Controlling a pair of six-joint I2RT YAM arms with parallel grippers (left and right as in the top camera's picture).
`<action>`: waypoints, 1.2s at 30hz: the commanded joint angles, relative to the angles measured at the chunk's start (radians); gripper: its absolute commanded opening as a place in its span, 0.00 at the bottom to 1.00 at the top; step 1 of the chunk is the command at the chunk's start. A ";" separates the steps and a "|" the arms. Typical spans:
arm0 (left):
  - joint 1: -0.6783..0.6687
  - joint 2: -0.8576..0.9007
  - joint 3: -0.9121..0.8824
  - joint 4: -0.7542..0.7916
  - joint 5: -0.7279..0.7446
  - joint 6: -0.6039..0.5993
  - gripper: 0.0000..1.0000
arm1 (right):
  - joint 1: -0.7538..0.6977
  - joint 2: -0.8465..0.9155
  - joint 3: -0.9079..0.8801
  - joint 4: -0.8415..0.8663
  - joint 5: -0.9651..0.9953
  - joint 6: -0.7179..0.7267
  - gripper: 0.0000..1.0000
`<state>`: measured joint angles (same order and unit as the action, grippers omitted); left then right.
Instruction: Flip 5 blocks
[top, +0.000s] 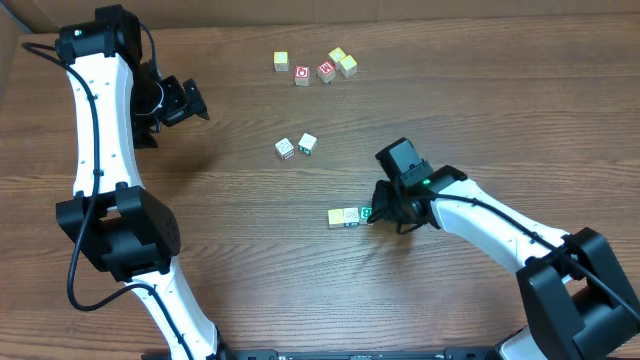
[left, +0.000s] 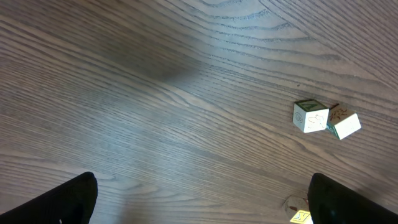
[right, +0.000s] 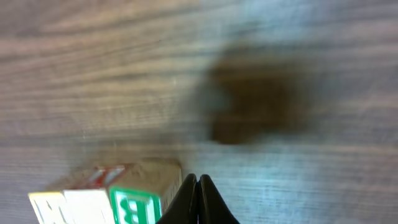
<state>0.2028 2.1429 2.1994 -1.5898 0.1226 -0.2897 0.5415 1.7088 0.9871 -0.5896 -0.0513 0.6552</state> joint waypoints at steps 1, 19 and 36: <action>-0.007 -0.029 0.008 0.001 -0.003 -0.014 1.00 | -0.002 0.002 -0.003 0.018 -0.004 -0.003 0.04; -0.007 -0.029 0.008 0.001 -0.003 -0.014 1.00 | 0.041 0.002 -0.005 0.011 -0.102 -0.003 0.04; -0.007 -0.029 0.008 0.001 -0.003 -0.013 1.00 | -0.116 0.002 0.233 -0.243 -0.068 -0.163 0.31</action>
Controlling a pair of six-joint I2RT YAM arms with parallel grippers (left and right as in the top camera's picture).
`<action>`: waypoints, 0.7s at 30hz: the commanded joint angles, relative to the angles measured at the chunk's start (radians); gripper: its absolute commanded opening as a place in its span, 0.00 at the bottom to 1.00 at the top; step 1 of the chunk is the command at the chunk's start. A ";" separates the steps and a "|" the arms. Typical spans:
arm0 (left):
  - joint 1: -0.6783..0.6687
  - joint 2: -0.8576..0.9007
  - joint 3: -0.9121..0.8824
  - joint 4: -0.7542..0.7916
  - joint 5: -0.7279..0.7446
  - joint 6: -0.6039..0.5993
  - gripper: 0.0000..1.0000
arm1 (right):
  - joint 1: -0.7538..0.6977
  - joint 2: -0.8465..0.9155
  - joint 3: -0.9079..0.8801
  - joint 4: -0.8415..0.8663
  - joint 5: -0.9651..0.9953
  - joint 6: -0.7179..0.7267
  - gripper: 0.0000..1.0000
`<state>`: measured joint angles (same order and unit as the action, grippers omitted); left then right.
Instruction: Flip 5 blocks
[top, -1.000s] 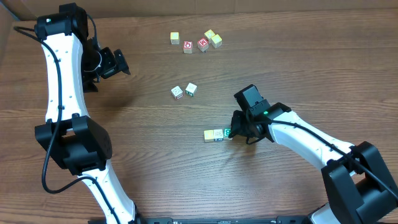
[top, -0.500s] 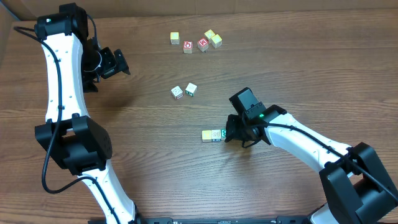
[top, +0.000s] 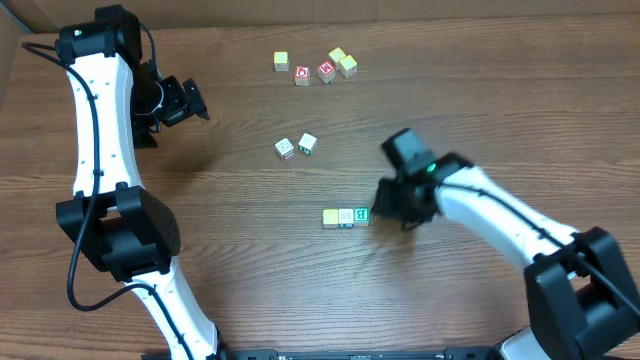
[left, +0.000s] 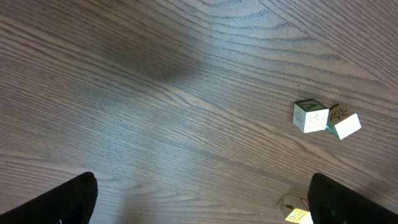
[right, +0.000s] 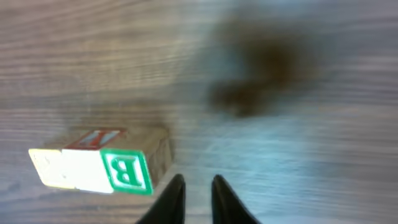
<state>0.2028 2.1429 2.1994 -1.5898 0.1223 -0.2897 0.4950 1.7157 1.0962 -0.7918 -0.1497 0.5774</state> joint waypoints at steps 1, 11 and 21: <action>-0.007 -0.029 0.008 0.001 -0.002 -0.014 1.00 | -0.099 -0.005 0.161 -0.070 0.044 -0.102 0.36; -0.007 -0.029 0.008 0.001 -0.002 -0.013 1.00 | -0.416 -0.005 0.249 -0.098 0.201 -0.137 1.00; -0.007 -0.029 0.008 0.001 -0.002 -0.013 1.00 | -0.600 -0.005 0.249 -0.097 0.201 -0.137 1.00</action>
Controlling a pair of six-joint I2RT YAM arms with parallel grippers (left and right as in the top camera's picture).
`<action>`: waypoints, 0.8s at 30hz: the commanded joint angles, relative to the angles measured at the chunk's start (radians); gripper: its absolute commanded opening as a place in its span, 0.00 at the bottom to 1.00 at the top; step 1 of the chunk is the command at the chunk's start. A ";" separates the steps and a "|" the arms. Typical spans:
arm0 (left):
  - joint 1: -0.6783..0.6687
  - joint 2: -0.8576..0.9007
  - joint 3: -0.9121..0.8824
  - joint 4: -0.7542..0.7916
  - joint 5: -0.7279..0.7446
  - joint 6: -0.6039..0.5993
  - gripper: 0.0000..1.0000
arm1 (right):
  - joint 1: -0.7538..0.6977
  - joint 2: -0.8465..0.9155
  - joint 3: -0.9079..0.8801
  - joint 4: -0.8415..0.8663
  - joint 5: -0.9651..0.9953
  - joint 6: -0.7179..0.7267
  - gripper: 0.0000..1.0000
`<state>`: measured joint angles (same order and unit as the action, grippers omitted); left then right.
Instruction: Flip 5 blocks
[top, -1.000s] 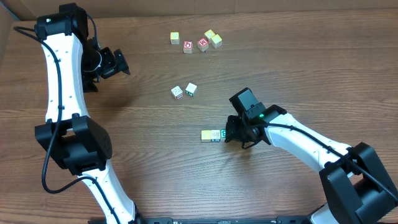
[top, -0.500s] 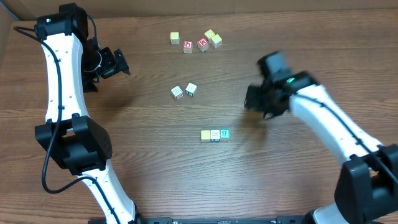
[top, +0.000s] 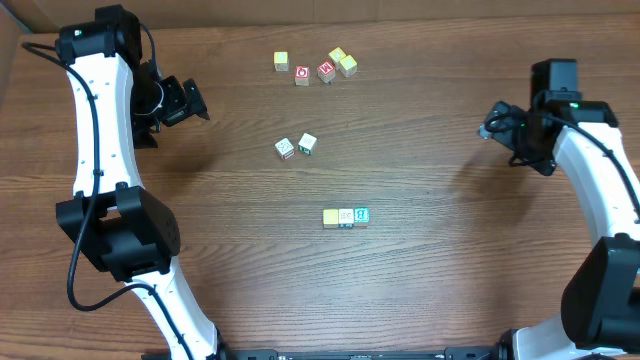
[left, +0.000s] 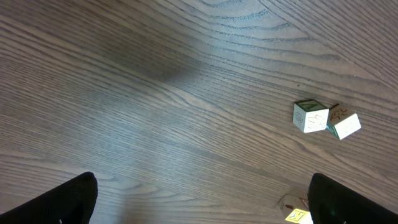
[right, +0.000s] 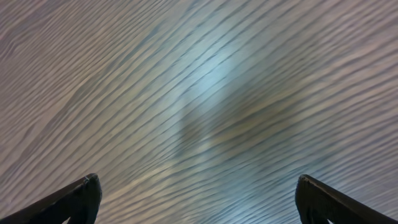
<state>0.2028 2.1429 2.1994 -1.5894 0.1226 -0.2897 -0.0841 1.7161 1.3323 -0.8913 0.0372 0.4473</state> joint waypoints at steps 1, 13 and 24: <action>-0.007 -0.029 0.008 0.002 0.001 -0.014 1.00 | -0.025 -0.005 0.013 0.003 0.014 -0.007 1.00; -0.015 -0.029 0.008 0.147 0.245 -0.105 1.00 | -0.028 -0.005 0.013 0.003 0.014 -0.007 1.00; -0.254 -0.029 0.003 0.004 0.088 -0.069 0.04 | -0.028 -0.005 0.013 0.003 0.014 -0.007 1.00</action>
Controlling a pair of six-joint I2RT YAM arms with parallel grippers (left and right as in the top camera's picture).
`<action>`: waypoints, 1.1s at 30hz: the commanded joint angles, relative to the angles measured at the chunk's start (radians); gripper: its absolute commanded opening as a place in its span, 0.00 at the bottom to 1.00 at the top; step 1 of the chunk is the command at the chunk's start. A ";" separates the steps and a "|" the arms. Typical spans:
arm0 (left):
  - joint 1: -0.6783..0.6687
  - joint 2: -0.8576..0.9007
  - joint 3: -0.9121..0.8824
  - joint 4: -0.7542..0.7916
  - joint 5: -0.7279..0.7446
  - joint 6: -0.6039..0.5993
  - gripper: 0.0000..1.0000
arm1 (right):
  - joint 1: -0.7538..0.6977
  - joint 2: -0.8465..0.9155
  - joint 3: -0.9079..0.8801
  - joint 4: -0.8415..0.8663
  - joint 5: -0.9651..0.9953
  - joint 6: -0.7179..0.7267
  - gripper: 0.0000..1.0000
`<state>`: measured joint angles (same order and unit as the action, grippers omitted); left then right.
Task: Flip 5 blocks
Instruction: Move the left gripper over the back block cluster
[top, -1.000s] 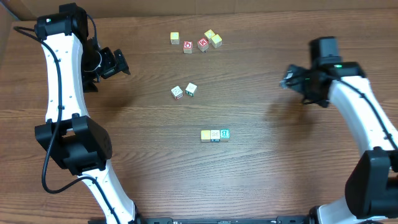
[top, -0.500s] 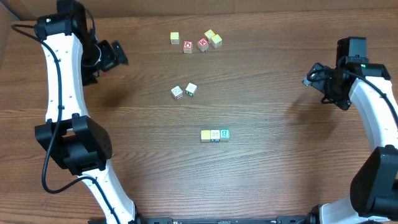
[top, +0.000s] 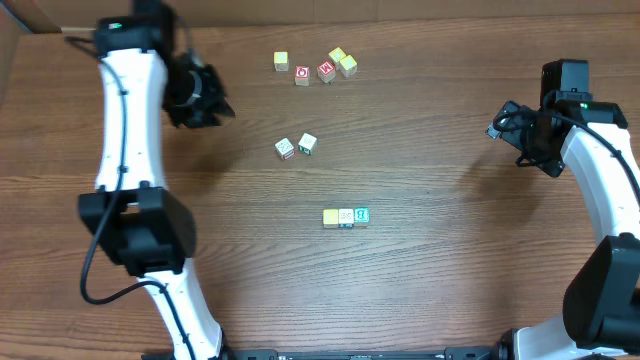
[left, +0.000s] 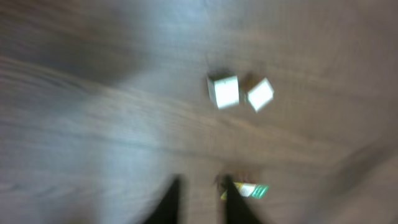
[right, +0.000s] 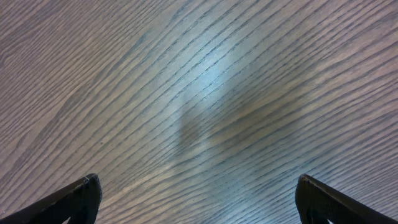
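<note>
Wooden letter blocks lie in three groups. Several sit at the back (top: 320, 66), a pair (top: 296, 146) in the middle, and a row of three (top: 346, 216) nearer the front, its right end a green B. My left gripper (top: 213, 100) hangs left of the pair. In the blurred left wrist view the left gripper (left: 200, 188) shows a narrow gap with nothing in it, the pair (left: 239, 92) ahead and the row (left: 247, 190) by its right finger. My right gripper (top: 503, 125) is far right; in its wrist view the right gripper (right: 199, 200) is wide open over bare wood.
The brown wood-grain table (top: 450, 280) carries only the blocks. A cardboard wall (top: 400, 8) runs along the back edge. Both white arms rise from the front corners.
My left arm has moved right toward the pair of blocks, and its fingers have gone from wide apart to a narrow gap. The right arm has barely shifted. No block has moved.
My right gripper was shut, down against the right end of the three-block row. Then it stood slightly open just right of the row, the green B showing. After that it was far right and wide open. Now the left arm has swung toward the blocks.
</note>
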<state>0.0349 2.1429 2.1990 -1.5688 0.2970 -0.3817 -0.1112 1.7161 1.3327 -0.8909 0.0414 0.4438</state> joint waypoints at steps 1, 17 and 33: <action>-0.124 -0.029 0.000 -0.017 -0.117 0.023 0.04 | -0.001 -0.005 0.013 0.003 0.010 -0.003 1.00; -0.505 -0.029 -0.004 0.305 -0.182 0.022 0.80 | -0.001 -0.005 0.013 0.003 0.010 -0.003 1.00; -0.526 0.039 -0.020 0.313 -0.334 0.019 0.70 | -0.001 -0.005 0.013 0.003 0.010 -0.003 1.00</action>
<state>-0.4896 2.1452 2.1941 -1.2537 -0.0036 -0.3645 -0.1112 1.7161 1.3323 -0.8909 0.0418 0.4442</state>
